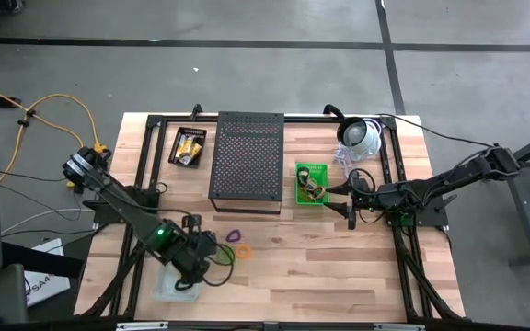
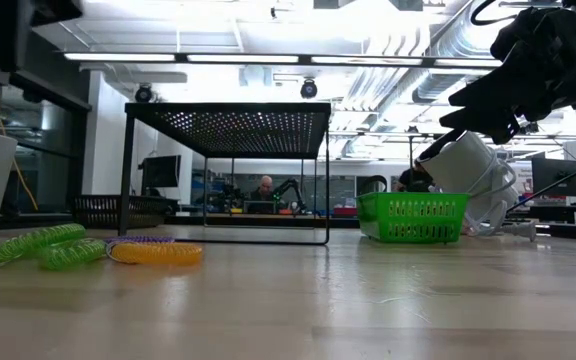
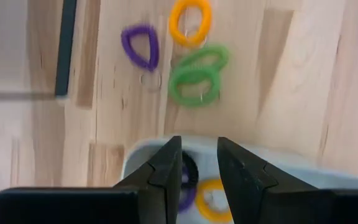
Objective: Pick & Place Office Desk Supplies
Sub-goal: Put the yellow spring keychain into the gray bin
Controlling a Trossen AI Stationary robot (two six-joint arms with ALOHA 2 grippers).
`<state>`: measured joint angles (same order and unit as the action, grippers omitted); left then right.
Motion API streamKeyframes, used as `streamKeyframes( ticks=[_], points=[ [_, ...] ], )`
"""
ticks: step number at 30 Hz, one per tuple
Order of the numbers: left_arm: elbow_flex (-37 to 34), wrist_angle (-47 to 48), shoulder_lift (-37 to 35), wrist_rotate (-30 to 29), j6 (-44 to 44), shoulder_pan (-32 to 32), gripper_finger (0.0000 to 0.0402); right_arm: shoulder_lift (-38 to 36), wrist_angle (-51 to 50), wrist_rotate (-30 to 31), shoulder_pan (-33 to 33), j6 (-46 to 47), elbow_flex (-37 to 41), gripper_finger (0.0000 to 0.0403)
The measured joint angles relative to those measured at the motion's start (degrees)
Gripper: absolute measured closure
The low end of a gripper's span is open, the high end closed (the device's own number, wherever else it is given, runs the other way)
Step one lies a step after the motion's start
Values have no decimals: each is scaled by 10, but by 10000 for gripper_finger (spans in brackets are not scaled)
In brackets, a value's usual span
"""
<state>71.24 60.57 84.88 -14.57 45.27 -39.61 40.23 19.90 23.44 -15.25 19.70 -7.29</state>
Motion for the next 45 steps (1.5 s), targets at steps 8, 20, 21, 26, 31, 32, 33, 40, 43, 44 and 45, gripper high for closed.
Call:
streamKeyframes(
  ticks=[8, 20, 21, 26, 31, 32, 33, 40, 43, 44, 45],
  points=[
    [0, -73, 24, 23, -142, 74, 305, 0, 0, 0, 0, 0, 0, 180],
    [0, -189, 86, 96, -290, 167, 305, 0, 0, 0, 0, 0, 0, 180],
    [0, -191, 88, 98, -290, 169, 305, 0, 0, 0, 0, 0, 0, 180],
    [0, -201, 112, 98, -279, 170, 305, 0, 0, 0, 0, 0, 0, 180],
    [0, -225, 145, 99, -278, 163, 305, 0, 0, 0, 0, 0, 0, 180],
    [0, -231, 152, 100, -278, 162, 305, 0, 0, 0, 0, 0, 0, 180],
    [0, -233, 158, 100, -278, 160, 305, 0, 0, 0, 0, 0, 0, 180],
    [0, -263, 194, 104, -255, 150, 305, 0, 0, 0, 0, 0, 0, 180],
    [0, -266, 203, 108, -244, 147, 305, 0, 0, 0, 0, 0, 0, 180],
    [0, -267, 207, 108, -243, 147, 305, 0, 0, 0, 0, 0, 0, 180],
    [0, -268, 209, 108, -242, 147, 305, 0, 0, 0, 0, 0, 0, 180]
  ],
)
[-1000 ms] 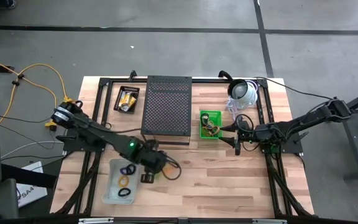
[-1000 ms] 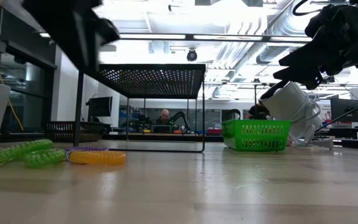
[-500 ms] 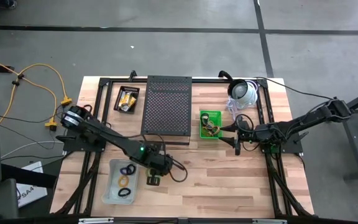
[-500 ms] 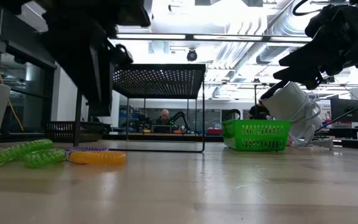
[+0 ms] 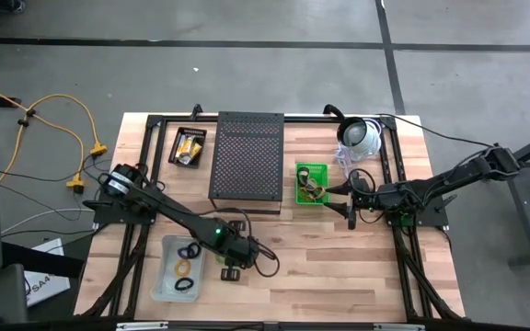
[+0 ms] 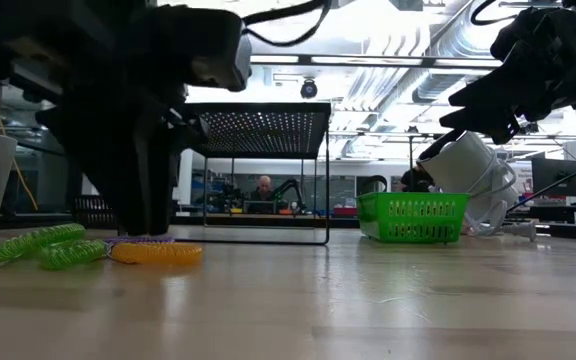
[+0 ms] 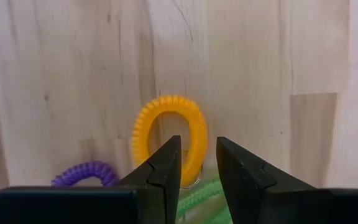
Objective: Pick & Place Office Desk Supplies
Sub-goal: Put the yellow spring keychain into the gray bin
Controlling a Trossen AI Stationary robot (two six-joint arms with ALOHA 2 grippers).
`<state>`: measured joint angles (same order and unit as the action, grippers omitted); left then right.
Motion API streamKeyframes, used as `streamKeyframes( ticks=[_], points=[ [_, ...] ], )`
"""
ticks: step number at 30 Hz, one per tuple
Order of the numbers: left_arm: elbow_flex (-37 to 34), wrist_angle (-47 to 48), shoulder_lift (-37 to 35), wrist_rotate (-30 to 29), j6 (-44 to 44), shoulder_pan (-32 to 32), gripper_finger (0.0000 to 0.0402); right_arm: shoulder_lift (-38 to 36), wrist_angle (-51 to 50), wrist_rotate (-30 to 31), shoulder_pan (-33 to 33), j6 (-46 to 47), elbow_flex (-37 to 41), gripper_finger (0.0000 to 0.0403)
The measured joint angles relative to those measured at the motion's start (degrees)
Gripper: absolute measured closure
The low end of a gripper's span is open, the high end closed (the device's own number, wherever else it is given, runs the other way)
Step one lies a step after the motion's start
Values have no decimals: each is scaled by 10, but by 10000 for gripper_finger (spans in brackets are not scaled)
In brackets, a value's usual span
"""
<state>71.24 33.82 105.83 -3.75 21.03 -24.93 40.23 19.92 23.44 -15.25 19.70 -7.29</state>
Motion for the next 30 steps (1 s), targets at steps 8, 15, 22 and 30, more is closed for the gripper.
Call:
streamKeyframes(
  ticks=[8, 15, 22, 30],
  points=[
    [0, -11, 16, 0, 4, 0, 305, 0, 0, 0, 0, 0, 0, 180],
    [0, -20, 28, 8, 4, 0, 305, 0, 0, 0, 0, 0, 0, 180],
    [-1, -17, 28, 5, 4, 0, 305, 0, 0, 0, 0, 0, 0, 180],
    [-1, -17, 28, 5, 4, 0, 349, 0, 0, 0, 0, 0, 0, 180]
  ],
)
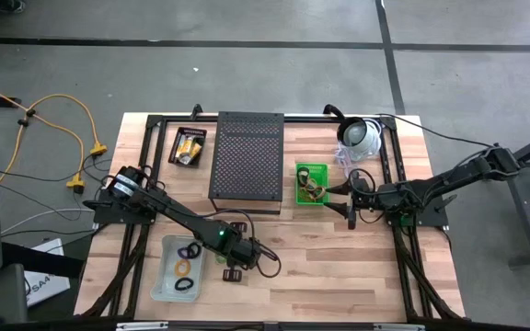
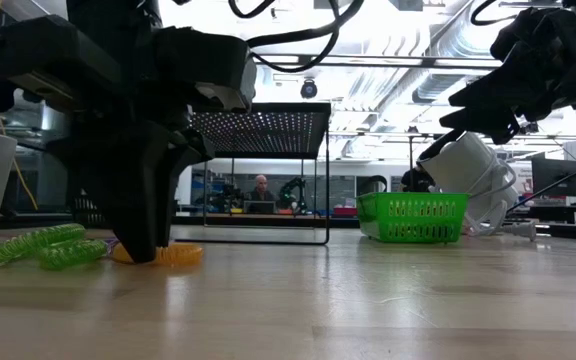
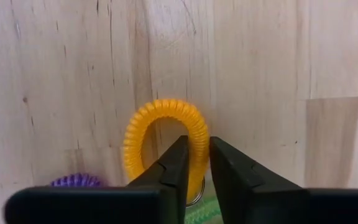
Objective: Pick & Place Office Desk Supplies
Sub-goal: Put the yellow spring keychain into the gray bin
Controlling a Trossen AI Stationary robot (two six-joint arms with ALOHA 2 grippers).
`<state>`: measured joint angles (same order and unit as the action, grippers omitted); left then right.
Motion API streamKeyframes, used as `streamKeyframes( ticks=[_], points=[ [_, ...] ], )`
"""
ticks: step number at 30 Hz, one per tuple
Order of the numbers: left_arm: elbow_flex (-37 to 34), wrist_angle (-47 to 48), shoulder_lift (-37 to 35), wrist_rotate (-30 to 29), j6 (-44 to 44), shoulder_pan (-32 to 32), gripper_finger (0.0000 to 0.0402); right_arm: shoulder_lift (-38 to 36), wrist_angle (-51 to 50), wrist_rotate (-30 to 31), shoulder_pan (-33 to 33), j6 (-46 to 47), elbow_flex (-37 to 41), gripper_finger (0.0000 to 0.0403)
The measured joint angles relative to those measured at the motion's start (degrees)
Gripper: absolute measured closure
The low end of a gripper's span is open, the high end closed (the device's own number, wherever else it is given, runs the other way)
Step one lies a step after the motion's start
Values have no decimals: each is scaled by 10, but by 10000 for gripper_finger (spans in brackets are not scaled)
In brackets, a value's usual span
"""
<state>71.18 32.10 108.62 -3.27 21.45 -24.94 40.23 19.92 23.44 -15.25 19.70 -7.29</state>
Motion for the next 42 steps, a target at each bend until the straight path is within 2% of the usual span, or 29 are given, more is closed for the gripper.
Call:
streamKeyframes(
  ticks=[4, 8, 16, 27, 37, 42],
  points=[
    [0, 0, 0, 0, 0, 0, 375, 0, 0, 0, 0, 0, 0, 180],
    [0, 0, 0, 0, 0, 0, 384, 0, 0, 0, 0, 0, 0, 180],
    [0, 7, -3, 0, -6, 0, 387, 0, 0, 0, 0, 0, 0, 180],
    [0, 54, -77, -32, -9, 0, 388, 0, 0, 0, 0, 0, 0, 180],
    [0, 69, -85, -45, -9, -14, 388, 0, 0, 0, 0, 0, 0, 180],
    [3, 111, -118, -53, 11, -19, 388, 0, 0, 0, 0, 0, 0, 180]
  ],
)
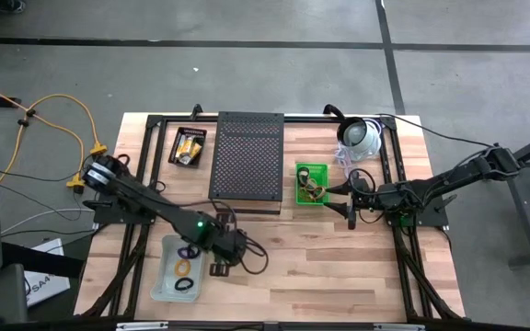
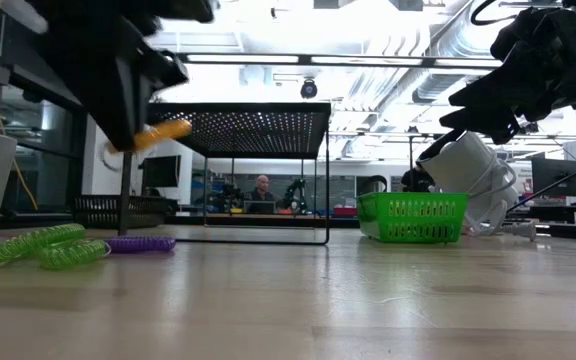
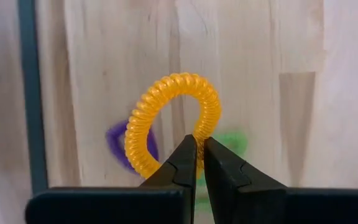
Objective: Pick & Place Office Desk Supplies
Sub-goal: Put the yellow spring keychain into the gray bin
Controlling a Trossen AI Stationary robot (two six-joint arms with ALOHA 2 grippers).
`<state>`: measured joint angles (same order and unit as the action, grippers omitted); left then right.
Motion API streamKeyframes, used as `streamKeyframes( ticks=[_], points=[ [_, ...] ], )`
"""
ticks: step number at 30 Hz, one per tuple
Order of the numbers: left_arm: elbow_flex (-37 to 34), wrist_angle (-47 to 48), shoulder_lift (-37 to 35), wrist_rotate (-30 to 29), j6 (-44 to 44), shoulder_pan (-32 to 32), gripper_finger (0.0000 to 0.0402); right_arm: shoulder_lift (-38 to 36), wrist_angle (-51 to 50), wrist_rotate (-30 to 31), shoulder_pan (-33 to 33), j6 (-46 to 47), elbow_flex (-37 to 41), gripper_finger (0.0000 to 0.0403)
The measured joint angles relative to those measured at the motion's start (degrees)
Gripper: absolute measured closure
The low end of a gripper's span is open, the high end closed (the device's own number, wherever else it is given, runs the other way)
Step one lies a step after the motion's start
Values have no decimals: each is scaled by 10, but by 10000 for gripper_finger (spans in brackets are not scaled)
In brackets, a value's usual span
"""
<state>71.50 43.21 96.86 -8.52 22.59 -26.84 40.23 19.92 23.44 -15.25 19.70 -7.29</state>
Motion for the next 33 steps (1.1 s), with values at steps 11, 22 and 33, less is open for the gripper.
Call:
streamKeyframes(
  ticks=[11, 22, 33],
  points=[
    [0, 142, -77, -6, 142, -72, 388, 0, 0, 0, 0, 0, 0, 180],
    [0, 185, -87, 1, 258, -179, 388, 0, 0, 0, 0, 0, 0, 180],
    [0, 205, -84, 0, 395, -239, 387, 0, 0, 0, 0, 0, 0, 180]
  ],
)
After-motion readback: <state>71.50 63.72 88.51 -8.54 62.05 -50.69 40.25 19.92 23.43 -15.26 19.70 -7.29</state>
